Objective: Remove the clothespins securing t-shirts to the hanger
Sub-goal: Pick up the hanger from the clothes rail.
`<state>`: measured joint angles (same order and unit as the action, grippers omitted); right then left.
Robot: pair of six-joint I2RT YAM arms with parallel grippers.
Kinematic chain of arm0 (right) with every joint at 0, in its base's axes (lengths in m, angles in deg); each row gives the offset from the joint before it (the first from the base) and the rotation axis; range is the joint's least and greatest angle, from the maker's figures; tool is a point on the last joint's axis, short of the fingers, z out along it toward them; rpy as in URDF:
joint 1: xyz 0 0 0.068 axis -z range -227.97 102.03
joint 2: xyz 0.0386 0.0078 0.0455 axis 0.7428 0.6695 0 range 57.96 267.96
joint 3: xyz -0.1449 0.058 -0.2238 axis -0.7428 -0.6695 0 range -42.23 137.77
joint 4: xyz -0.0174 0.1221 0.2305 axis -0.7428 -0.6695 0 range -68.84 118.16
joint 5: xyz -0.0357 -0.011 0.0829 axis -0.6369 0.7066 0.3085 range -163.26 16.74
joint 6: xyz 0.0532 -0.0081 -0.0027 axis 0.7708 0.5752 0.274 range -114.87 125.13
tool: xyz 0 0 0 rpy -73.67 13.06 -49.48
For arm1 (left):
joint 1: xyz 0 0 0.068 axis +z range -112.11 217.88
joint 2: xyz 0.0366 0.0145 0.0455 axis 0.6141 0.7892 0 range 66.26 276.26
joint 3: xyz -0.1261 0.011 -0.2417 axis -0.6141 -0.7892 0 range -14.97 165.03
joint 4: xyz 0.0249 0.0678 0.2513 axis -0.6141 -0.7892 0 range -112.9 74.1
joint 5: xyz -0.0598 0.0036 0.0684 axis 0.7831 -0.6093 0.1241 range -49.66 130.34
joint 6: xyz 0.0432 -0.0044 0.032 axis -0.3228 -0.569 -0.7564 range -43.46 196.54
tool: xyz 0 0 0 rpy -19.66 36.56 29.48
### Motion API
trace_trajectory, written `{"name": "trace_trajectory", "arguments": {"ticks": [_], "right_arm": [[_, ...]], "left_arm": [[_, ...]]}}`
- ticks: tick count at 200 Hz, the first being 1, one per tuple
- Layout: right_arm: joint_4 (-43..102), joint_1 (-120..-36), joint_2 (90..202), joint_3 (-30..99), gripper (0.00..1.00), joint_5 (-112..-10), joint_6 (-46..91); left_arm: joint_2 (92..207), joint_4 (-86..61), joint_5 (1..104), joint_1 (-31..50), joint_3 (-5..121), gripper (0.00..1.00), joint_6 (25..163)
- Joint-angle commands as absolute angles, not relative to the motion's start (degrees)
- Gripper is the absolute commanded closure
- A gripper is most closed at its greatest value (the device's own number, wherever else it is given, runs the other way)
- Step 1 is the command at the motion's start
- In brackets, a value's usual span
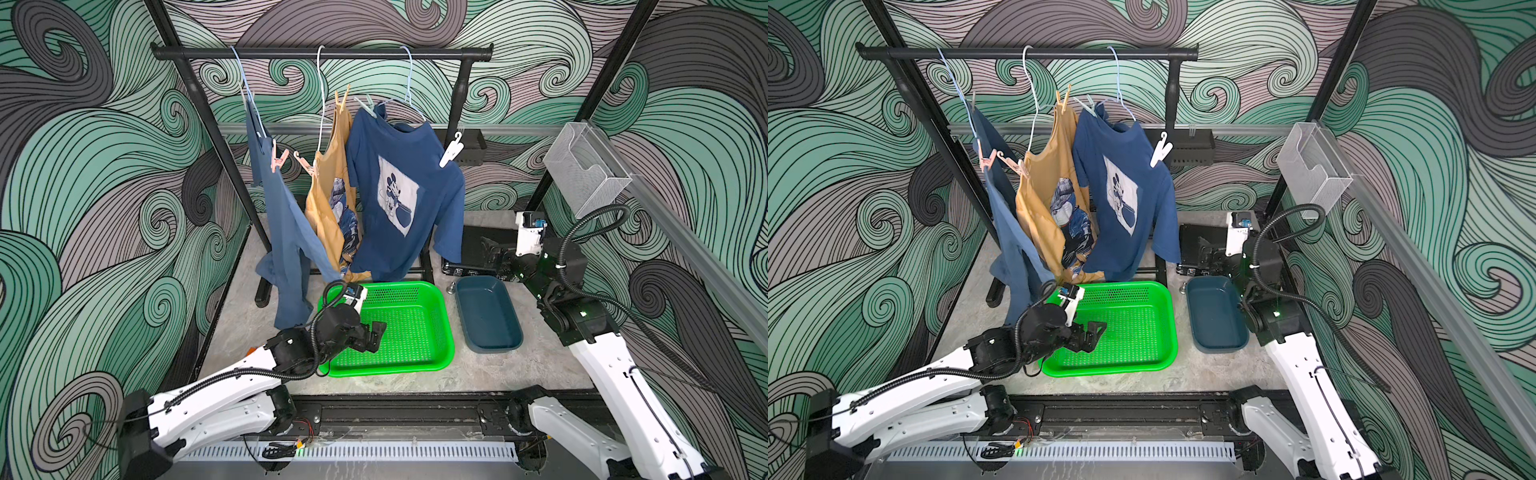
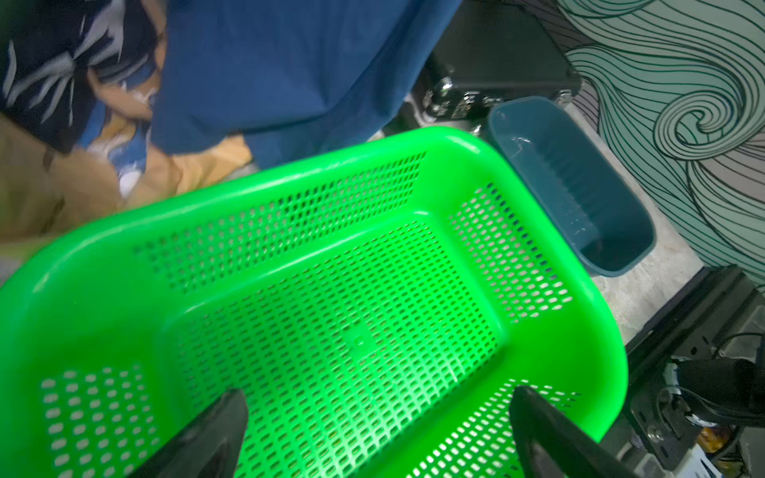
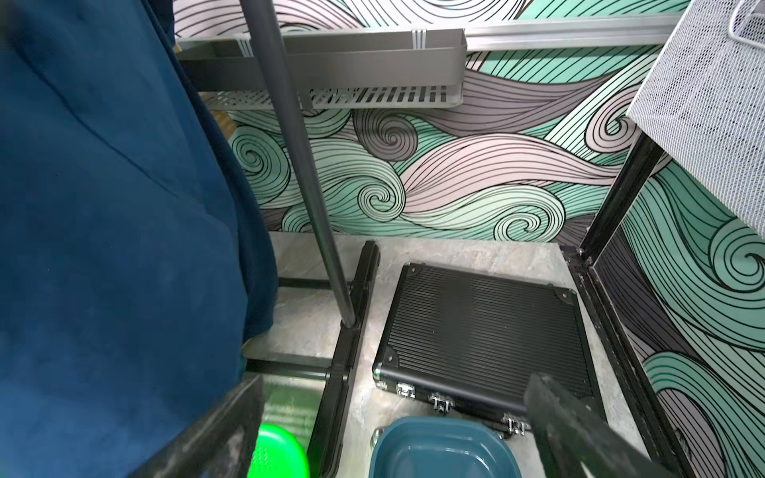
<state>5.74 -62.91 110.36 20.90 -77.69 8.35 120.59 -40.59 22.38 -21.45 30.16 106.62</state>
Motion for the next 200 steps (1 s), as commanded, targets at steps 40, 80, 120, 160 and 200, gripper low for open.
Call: {"name": "trace_trajectory", "arguments": {"ticks": [40,80,120,160,200], "right_arm": [[-7.4,-63.3,109.4,30.4,0.01,-73.2,7.6],[-10.7,-63.4,110.8,37.5,0.01,-71.3,8.7],[-9.6,-63.4,111.1,31.6,0.01,-72.0,10.4],[-6.7,-63.4,110.0,27.9,0.01,-67.5,13.4],[0.5,-63.4,104.8,23.3,0.01,-57.2,12.6]], "left_arm": [[127.7,-46.0,14.0,-24.0,53.4,0.02,102.3],[129.5,-43.7,13.7,-23.2,62.3,0.02,97.9],[139.4,-48.8,21.8,-17.8,83.8,0.01,97.8],[150.9,-52.1,31.4,-10.0,103.8,0.02,99.9],[159.0,-47.4,40.2,-4.5,114.6,0.04,104.4]]}}
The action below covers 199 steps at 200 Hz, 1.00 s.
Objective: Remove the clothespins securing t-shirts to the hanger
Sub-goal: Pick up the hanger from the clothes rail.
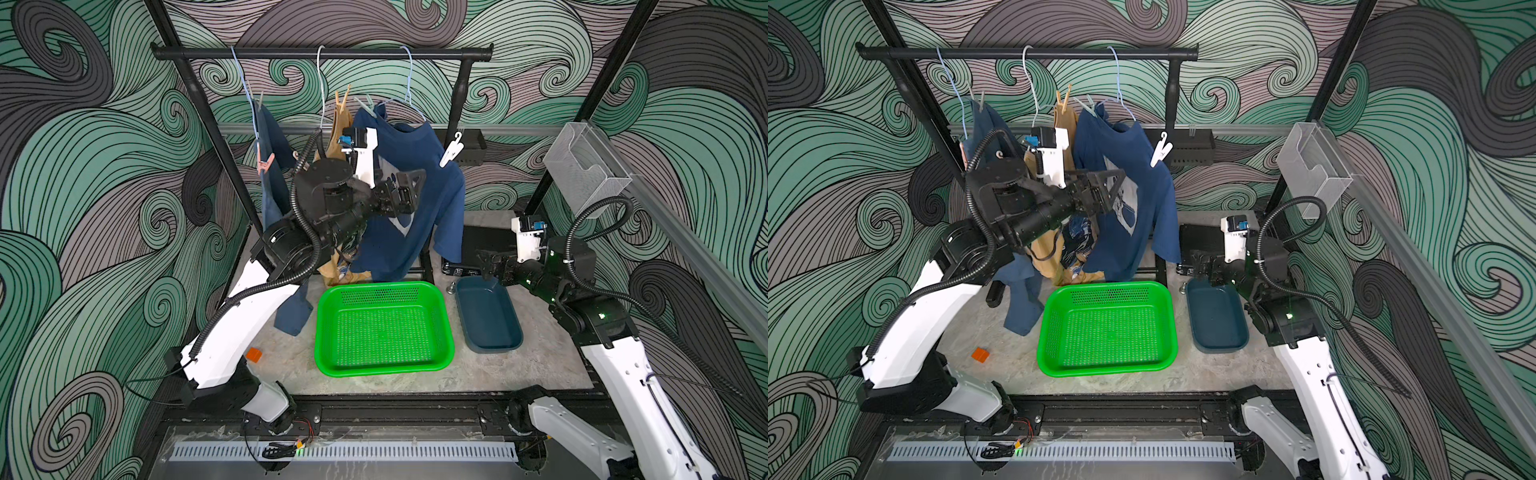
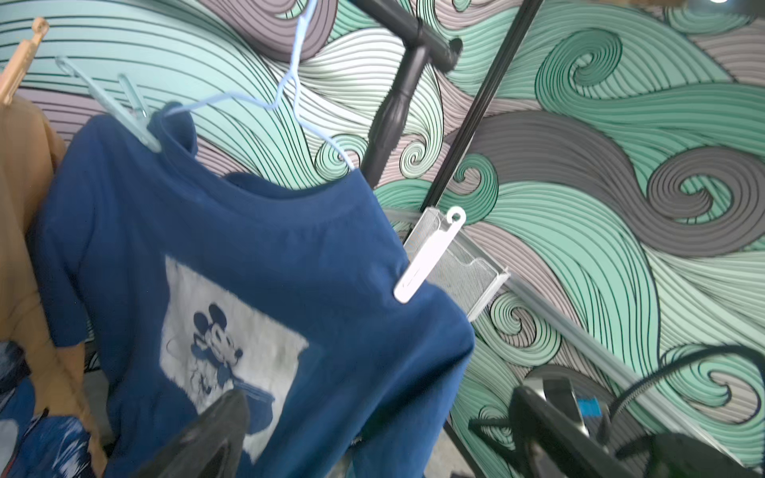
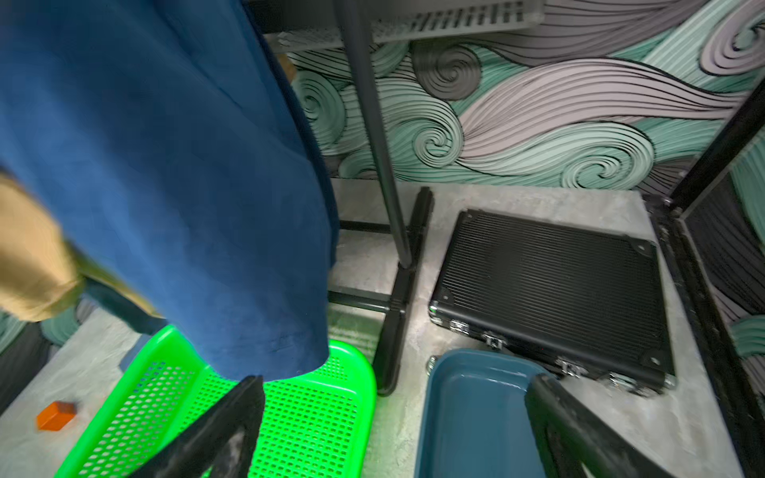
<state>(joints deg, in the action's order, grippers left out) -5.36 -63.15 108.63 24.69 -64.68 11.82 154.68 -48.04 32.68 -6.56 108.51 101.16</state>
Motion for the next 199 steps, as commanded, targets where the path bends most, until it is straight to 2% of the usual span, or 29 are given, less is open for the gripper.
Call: {"name": "trace_trajectory", "arguments": {"ticks": [1,64,104,169,199], "right_arm": [[0.6,-63.4,104.7,23.3,0.01,-57.0,12.6],[5.5,-64.2,98.8,21.1,0.01,-47.6,14.2],[10.2,-65.3,97.5,20.8,0.01,-46.1,15.1],[10.6,-66.3,99.4,21.2,0.01,-46.9,14.7],[10.6,-66.6,99.6,20.8,0.01,-46.9,14.8]], "left_arm": [[159.3,-47.5,40.4,-4.4,114.9,0.04,104.5],[171.8,-43.1,47.5,0.5,131.8,0.10,110.0],[176.1,-35.6,51.8,4.6,133.2,0.28,117.4],[181.8,-32.1,53.9,5.5,137.1,0.35,122.4],[182.9,-29.8,53.9,5.4,137.1,0.44,123.1]]}}
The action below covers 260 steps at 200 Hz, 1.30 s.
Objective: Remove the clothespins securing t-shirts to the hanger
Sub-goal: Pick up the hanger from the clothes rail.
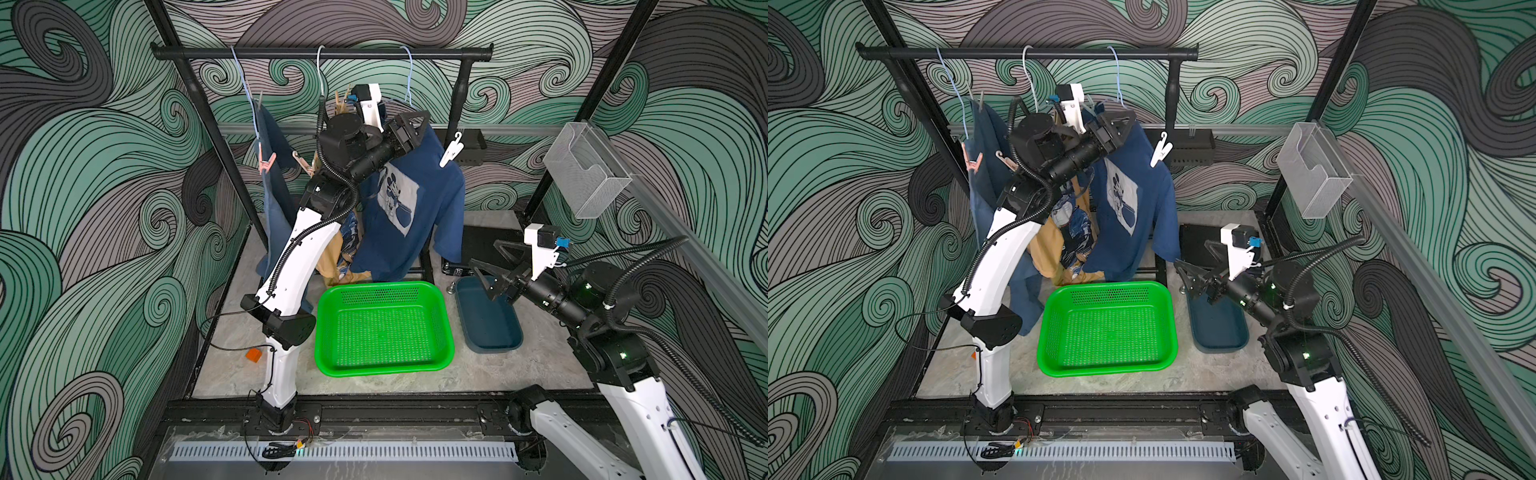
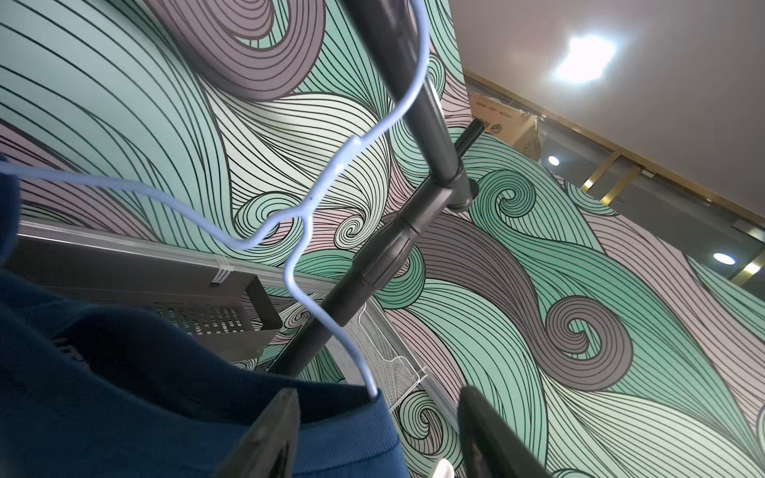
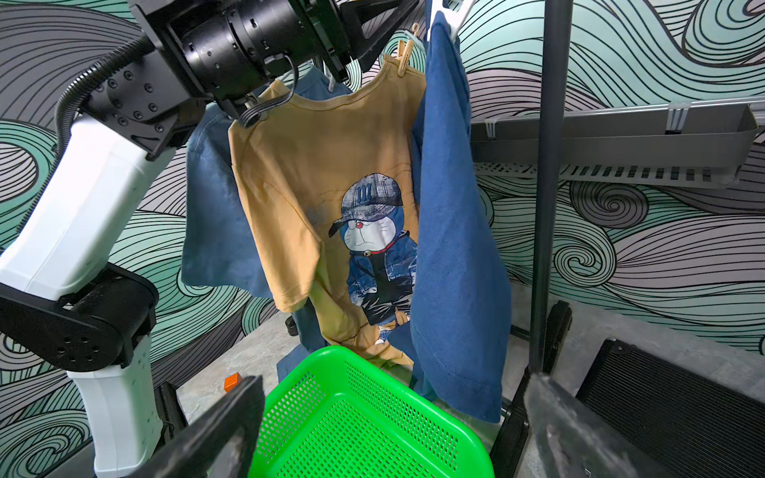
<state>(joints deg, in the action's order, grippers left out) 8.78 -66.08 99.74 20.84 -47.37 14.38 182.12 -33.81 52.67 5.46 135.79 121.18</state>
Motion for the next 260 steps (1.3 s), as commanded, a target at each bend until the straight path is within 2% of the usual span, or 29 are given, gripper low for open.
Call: {"name": "trace_trajectory", "arguments": {"ticks": [1,61,107,128,174,260], "right_arm": [[10.5,-66.6,99.6,20.8,0.01,-47.0,14.8],[10.6,-67.1,99.6,20.2,0.01,-46.8,15.2],[10.4,-67.3,99.4,20.0,0.01,-46.9,15.3],[10.6,-67.4,99.5,20.0,0.01,-47.0,15.5],[10.8,-67.6,99.2,19.4,0.01,-47.0,15.5],[10.9,-67.9,99.1,19.0,0.01,-46.9,15.7]], "left_arm": [[182.9,-29.7,53.9,5.4,137.2,0.44,123.1],[185.0,-25.3,53.9,5.2,137.9,0.59,125.0],[186.7,-23.4,53.7,5.0,139.0,0.61,126.2],[187.3,-22.5,54.1,4.8,139.0,0.67,126.6],[186.8,-21.3,53.1,3.7,139.1,1.00,126.0],[185.9,-20.6,50.2,3.2,142.6,1.00,126.3]]}}
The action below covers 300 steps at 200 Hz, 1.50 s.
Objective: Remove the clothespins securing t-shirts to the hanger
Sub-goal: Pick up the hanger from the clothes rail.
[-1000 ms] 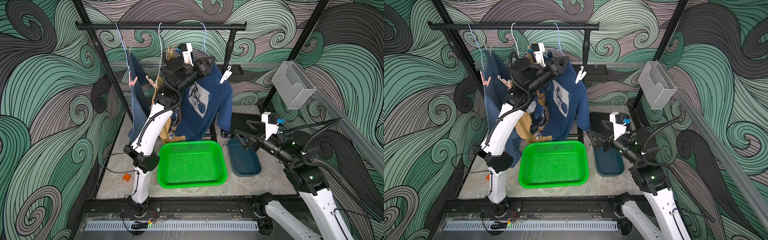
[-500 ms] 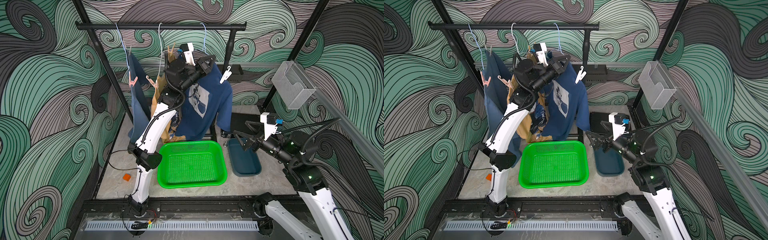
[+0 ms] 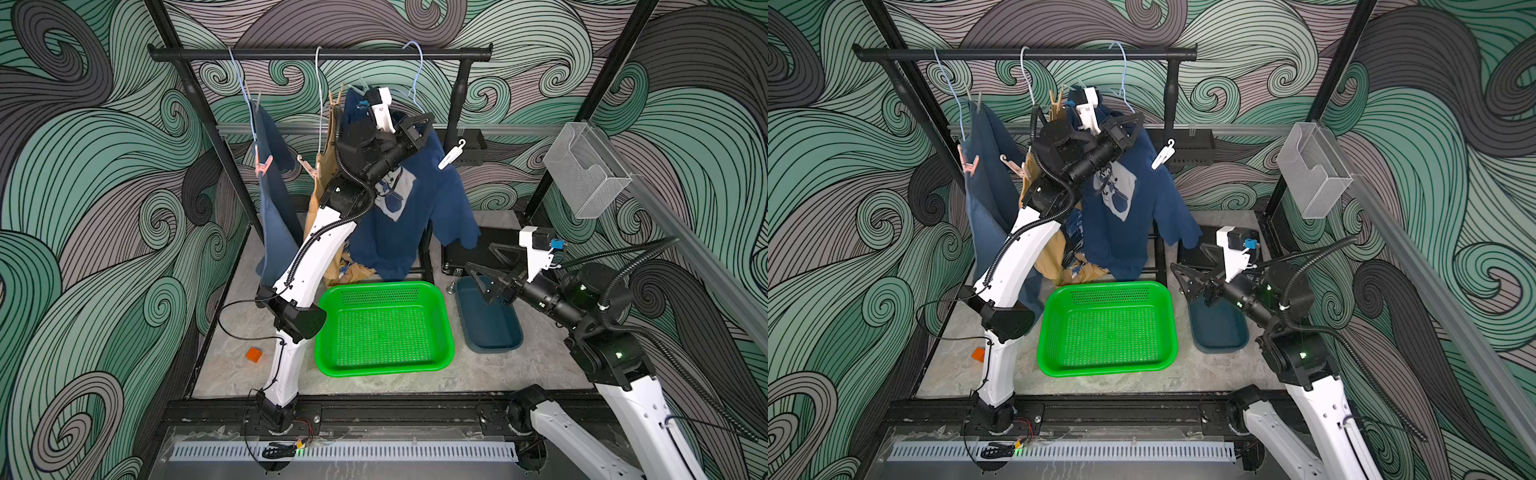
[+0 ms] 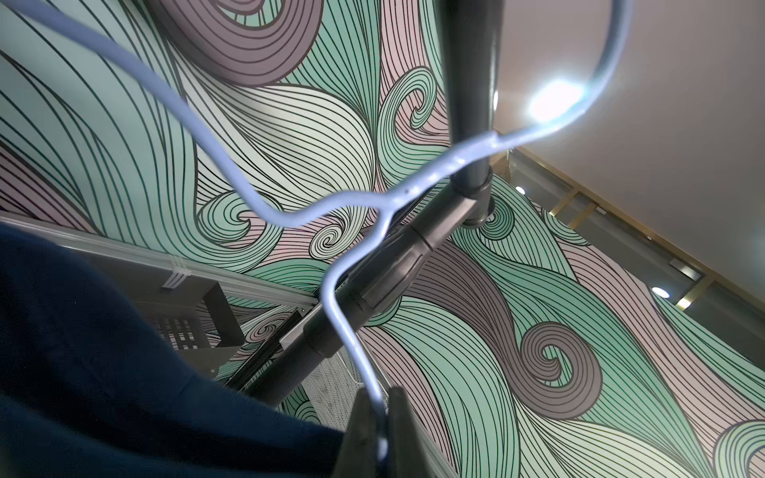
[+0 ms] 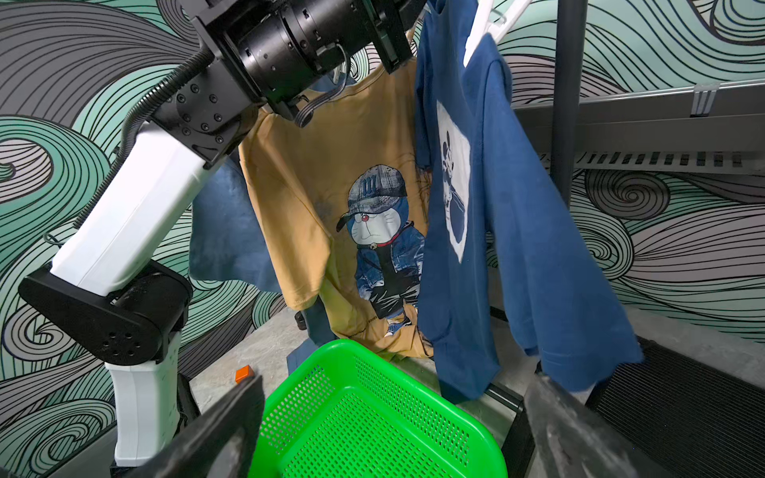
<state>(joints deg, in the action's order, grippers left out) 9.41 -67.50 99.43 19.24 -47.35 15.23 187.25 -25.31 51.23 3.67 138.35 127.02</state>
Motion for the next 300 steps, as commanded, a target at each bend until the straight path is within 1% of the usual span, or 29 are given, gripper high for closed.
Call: {"name": "trace_trajectory", "arguments": {"ticks": [1,21,68,113,185,235,282,300], "right_arm": [[10.9,-67.9,99.1,19.0,0.01,-46.9,15.7],[10.8,-68.1,99.1,18.9,0.01,-46.8,15.7],[10.8,-68.4,99.3,18.5,0.01,-47.0,15.7],[10.7,-68.5,99.1,17.8,0.01,-47.8,15.7],[10.4,-69.0,97.9,17.4,0.01,-49.4,15.0],[9.6,-69.0,97.0,17.6,0.01,-50.8,12.8],[9.9,-69.1,95.1,17.6,0.01,-51.1,12.4],[9.7,-69.0,94.5,17.6,0.01,-51.7,12.1]], "left_arm": [[186.0,-20.5,50.1,3.2,142.7,1.00,126.4],[186.3,-20.4,49.9,3.2,144.6,1.00,126.6],[185.9,-18.7,51.4,3.1,144.7,1.00,128.8],[182.4,-20.1,53.6,2.0,142.7,1.00,126.3],[171.9,-16.0,52.8,-1.5,125.5,1.00,122.9],[168.2,-19.6,50.7,-4.3,123.7,1.00,119.3],[160.7,-17.4,45.1,-8.2,112.2,1.00,114.1],[159.1,-17.7,42.9,-10.5,110.7,1.00,111.4]]}}
